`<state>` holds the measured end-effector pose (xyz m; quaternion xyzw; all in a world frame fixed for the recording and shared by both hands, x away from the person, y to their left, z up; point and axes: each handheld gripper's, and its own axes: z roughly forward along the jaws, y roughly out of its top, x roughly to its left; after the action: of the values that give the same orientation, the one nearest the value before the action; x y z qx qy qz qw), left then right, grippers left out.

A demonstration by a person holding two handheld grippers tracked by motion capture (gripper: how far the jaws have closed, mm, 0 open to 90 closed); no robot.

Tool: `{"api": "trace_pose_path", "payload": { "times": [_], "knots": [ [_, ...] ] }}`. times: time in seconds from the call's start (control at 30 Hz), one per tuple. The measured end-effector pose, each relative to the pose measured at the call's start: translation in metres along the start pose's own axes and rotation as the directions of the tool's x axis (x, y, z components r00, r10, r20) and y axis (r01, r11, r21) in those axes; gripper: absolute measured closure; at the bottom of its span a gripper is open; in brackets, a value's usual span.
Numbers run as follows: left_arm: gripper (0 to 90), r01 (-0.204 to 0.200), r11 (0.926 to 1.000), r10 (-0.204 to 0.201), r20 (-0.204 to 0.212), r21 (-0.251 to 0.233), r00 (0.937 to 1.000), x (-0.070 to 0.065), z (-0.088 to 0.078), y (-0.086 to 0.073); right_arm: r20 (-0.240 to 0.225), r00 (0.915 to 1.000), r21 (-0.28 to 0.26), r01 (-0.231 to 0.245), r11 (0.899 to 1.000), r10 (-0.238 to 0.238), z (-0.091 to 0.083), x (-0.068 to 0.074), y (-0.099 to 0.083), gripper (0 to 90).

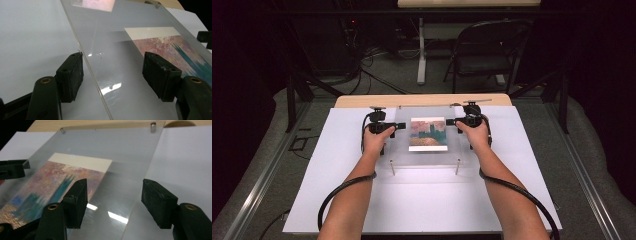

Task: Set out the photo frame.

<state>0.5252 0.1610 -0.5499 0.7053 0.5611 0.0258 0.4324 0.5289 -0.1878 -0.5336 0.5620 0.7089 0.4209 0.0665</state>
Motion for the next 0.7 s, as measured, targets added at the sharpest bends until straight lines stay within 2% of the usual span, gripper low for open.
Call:
{"api": "trace_pose_path", "payload": {
  "times": [0.1, 0.2, 0.3, 0.47, 0.7],
  "knots": [
    [30.9, 0.005, 1.0000, -0.005, 0.000, 0.003, 1.0000, -0.0011, 0.0008, -0.0009, -0.006, 0.9998, 0.028, -0.020, 0.999, 0.021, 0.0043, -0.0021, -0.0045, 36.8],
    [30.0, 0.018, 0.9998, -0.018, 0.006, 0.003, 0.9998, -0.0012, 0.0010, -0.0018, -0.015, 0.9992, 0.021, -0.037, 0.999, 0.038, 0.0077, -0.0016, -0.0069, 33.2],
    [29.9, 0.028, 0.9996, -0.028, 0.021, 0.009, 0.9994, -0.0008, 0.0014, -0.0023, -0.022, 0.9983, 0.023, -0.053, 0.998, 0.053, 0.0083, -0.0025, -0.0071, 33.2],
    [29.2, 0.030, 0.9995, -0.031, 0.022, 0.007, 0.9993, -0.0017, 0.0023, -0.0028, -0.052, 0.9941, 0.041, -0.093, 0.995, 0.095, 0.0094, -0.0044, -0.0085, 33.6],
    [29.6, 0.063, 0.9980, -0.064, 0.046, 0.009, 0.9969, -0.0012, 0.0034, -0.0048, -0.059, 0.9934, 0.027, -0.097, 0.995, 0.098, 0.0105, -0.0037, -0.0100, 33.0]
  ]
}}
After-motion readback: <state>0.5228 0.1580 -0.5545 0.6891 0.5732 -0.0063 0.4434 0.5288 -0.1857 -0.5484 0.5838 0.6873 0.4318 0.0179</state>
